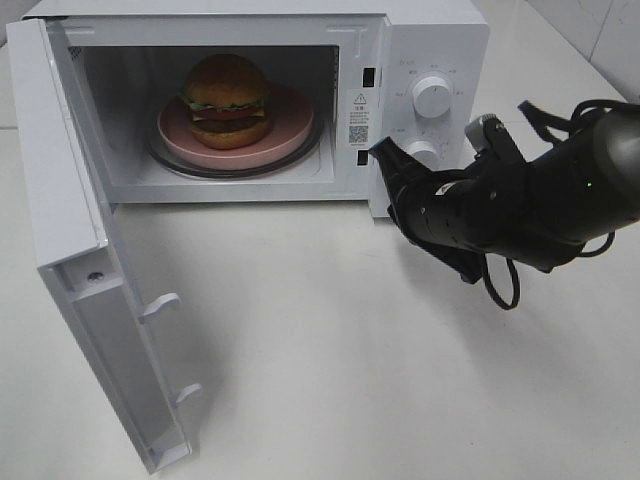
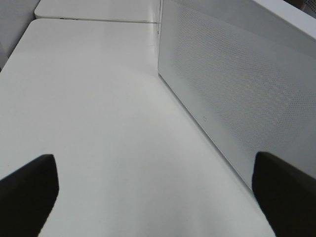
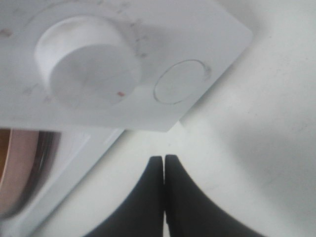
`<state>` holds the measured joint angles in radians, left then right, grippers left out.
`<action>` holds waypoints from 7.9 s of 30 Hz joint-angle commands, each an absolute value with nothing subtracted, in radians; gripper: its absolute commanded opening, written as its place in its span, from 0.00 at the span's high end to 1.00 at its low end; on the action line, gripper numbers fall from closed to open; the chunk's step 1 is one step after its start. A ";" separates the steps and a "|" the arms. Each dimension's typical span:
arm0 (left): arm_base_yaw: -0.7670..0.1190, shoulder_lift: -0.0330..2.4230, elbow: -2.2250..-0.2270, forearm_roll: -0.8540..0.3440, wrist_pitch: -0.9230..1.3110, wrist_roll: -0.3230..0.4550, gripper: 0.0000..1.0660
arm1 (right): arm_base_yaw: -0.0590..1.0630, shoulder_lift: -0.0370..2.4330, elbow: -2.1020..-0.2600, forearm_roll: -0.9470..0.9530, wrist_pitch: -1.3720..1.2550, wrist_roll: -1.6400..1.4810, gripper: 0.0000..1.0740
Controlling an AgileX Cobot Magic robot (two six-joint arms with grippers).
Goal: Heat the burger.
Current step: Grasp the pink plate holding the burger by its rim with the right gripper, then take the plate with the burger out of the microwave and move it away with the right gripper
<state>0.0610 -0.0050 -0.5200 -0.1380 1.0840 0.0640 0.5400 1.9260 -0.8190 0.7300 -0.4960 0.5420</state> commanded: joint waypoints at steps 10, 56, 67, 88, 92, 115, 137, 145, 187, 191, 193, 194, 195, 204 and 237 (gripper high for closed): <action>0.063 -0.022 -0.519 -0.142 1.073 0.058 0.06 | 0.500 1.737 -0.814 0.670 -0.015 -0.230 0.99; 0.063 -0.022 -0.519 -0.142 1.073 0.058 0.06 | 0.482 1.517 -1.052 -0.057 0.736 -1.049 0.12; 0.063 -0.022 -0.519 -0.142 1.073 0.058 0.06 | 0.572 1.526 -1.053 -0.177 0.622 -1.018 0.14; 0.063 -0.022 -0.519 -0.142 1.073 0.058 0.06 | 0.672 1.796 -1.293 -0.226 0.535 -1.008 0.18; 0.063 -0.022 -0.519 -0.142 1.073 0.058 0.06 | 0.679 1.828 -1.326 -0.228 0.518 -1.008 0.18; 0.063 -0.022 -0.519 -0.142 1.073 0.058 0.06 | 0.679 2.110 -1.613 -0.228 0.434 -1.000 0.21; 0.063 -0.022 -0.519 -0.142 1.073 0.058 0.06 | 0.679 2.315 -1.866 -0.246 0.494 -0.995 0.25; 0.063 -0.022 -0.519 -0.142 1.073 0.058 0.06 | 0.679 2.394 -1.967 -0.256 0.502 -0.973 0.25; 0.063 -0.022 -0.519 -0.142 1.073 0.058 0.06 | 0.715 2.506 -2.114 -0.064 0.413 -0.948 1.00; 0.063 -0.022 -0.519 -0.142 1.073 0.058 0.06 | 0.715 2.506 -2.114 -0.060 0.408 -0.951 1.00; 0.063 -0.022 -0.519 -0.142 1.073 0.058 0.06 | 0.719 2.504 -2.114 -0.041 0.408 -0.957 1.00; 0.063 -0.022 -0.519 -0.142 1.073 0.058 0.06 | 0.723 2.503 -2.114 -0.030 0.409 -0.965 1.00; 0.063 -0.022 -0.519 -0.142 1.073 0.058 0.06 | 0.723 2.503 -2.114 -0.030 0.409 -0.965 1.00; 0.063 -0.022 -0.519 -0.142 1.073 0.058 0.06 | 0.738 2.479 -2.114 0.062 0.452 -1.057 1.00; 0.063 -0.022 -0.519 -0.142 1.073 0.058 0.06 | 0.738 2.258 -1.825 0.172 0.383 -1.158 1.00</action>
